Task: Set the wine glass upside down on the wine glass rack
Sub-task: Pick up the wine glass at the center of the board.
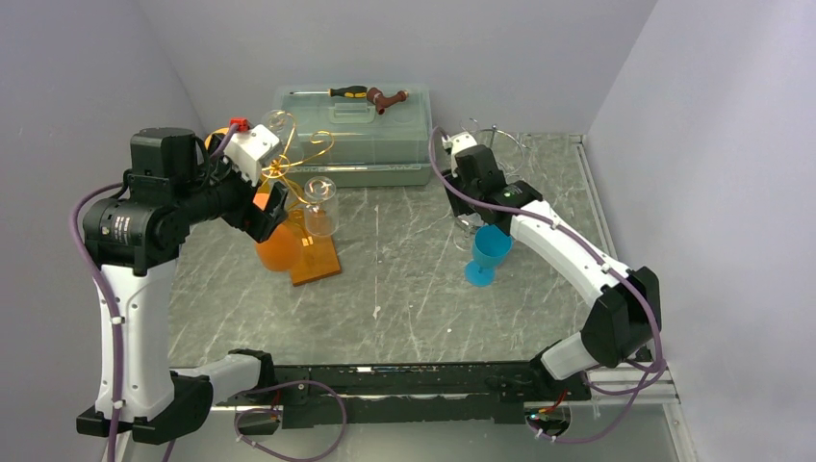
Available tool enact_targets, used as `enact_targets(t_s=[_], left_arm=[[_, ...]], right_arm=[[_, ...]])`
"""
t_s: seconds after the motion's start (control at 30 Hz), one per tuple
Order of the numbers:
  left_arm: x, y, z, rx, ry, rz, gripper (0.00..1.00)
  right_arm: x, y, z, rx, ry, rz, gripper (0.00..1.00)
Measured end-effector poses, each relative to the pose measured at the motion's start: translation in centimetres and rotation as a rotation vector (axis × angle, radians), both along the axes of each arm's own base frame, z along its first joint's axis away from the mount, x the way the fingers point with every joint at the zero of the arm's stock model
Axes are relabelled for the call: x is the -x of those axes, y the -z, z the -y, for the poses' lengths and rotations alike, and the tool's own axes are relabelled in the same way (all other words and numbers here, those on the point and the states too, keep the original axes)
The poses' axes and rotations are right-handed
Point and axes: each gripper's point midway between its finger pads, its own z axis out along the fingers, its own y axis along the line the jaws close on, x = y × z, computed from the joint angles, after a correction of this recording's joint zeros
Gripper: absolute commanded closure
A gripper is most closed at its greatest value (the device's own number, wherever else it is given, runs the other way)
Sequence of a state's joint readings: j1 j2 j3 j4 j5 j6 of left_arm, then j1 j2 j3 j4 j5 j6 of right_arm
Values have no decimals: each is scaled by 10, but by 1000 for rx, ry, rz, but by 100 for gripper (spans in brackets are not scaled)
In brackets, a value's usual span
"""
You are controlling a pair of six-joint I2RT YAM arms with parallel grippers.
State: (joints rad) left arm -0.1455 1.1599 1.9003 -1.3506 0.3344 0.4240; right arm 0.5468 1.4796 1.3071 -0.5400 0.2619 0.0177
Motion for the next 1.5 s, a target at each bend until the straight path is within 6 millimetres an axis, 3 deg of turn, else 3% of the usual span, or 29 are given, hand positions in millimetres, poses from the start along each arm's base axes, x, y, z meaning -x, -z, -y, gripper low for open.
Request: enact_targets(t_s=[0.1, 0.27, 0.3, 0.77, 1.03, 1.27, 1.37, 1.5], left_arm=[[0, 0, 0, 0, 0, 0, 0], [0, 0, 0, 0, 0, 0, 1], [0, 0, 0, 0, 0, 0, 1], [0, 1, 1, 5, 7, -3, 1], [4, 7, 1, 3, 7, -17, 0], [9, 9, 9, 39, 43, -33, 0], [12, 10, 16, 74, 64, -50, 1], [19, 10, 28, 132, 106, -71, 1]], right_arm=[[-2, 3, 1, 1, 8, 11, 66], [-5, 1, 3, -2, 21, 37, 99], [-4, 0, 3, -12, 23, 38, 100], [18, -8, -15, -157, -77, -100, 100], [11, -10, 9, -289, -20, -171, 100], [39, -18, -33, -379, -148, -219, 100], [64, -39, -60, -424, -235, -205, 100], [93, -91, -83, -516, -328, -135, 100]])
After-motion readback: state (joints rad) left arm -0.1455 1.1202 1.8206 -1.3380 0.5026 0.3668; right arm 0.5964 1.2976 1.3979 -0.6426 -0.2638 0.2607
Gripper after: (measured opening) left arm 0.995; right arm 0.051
